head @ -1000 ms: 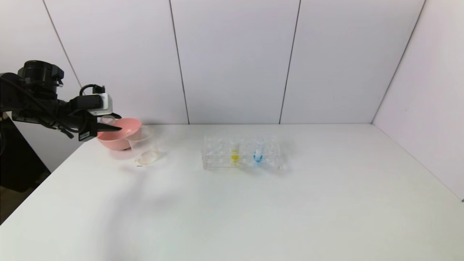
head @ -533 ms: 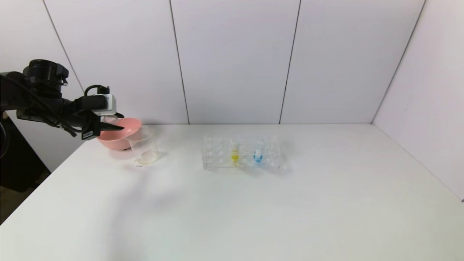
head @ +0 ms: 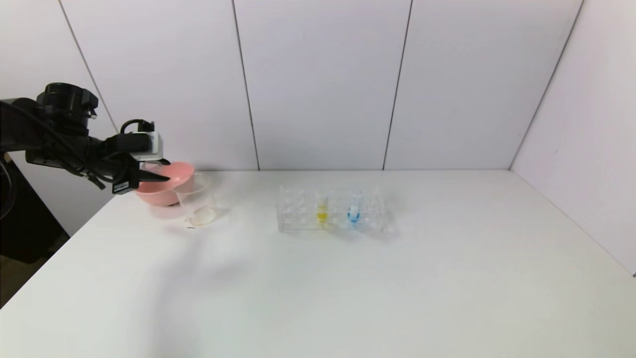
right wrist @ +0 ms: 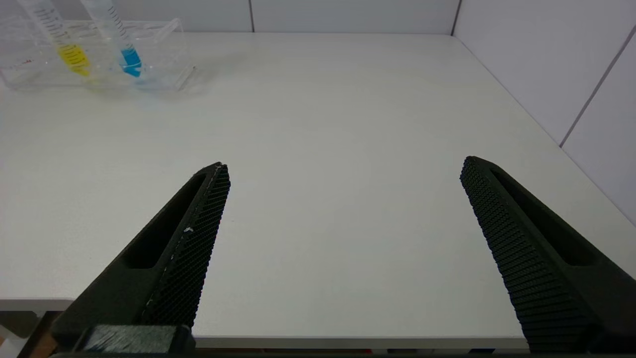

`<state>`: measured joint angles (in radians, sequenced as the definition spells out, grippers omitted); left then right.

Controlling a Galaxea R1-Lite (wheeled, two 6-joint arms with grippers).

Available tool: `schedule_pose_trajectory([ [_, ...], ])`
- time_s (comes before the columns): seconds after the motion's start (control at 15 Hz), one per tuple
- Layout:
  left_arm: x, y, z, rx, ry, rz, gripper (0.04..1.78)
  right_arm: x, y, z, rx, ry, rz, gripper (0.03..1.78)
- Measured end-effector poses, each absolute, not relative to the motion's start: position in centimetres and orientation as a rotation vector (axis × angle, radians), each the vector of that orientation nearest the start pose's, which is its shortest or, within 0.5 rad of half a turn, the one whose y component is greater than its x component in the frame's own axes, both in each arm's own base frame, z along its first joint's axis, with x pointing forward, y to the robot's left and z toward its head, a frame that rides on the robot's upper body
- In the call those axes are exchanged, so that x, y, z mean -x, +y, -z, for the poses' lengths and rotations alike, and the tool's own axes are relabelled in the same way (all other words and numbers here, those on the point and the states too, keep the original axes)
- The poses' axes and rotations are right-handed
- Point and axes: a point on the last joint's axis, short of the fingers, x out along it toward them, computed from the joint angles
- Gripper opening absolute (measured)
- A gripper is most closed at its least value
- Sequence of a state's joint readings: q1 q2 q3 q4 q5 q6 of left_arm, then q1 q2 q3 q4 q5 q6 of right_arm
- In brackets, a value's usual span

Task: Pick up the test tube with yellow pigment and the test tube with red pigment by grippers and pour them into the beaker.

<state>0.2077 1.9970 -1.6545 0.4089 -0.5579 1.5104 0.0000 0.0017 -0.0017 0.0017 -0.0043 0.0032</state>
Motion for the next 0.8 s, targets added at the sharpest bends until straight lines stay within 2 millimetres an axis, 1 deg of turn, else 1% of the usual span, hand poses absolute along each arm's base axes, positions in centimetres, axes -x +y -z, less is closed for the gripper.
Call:
schedule_pose_trajectory([
  [0.2,-38.1,6.3,-22.0,-1.157,0.310,0.773,0.52,2.3,0.0,-7.6,-0.003,0.002,0.005,1.70],
  [0.47,-37.7,6.1,-22.6,-1.150,0.374,0.809,0.52,2.3,0.0,-7.6,-0.003,0.002,0.004,1.70],
  [0.67,-37.3,6.1,-23.0,-1.147,0.466,0.840,0.52,2.3,0.0,-7.6,-0.003,0.002,0.005,1.70],
  [0.8,-37.2,6.1,-23.3,-1.175,0.516,0.850,0.52,2.3,0.0,-7.6,-0.003,0.002,0.004,1.70],
])
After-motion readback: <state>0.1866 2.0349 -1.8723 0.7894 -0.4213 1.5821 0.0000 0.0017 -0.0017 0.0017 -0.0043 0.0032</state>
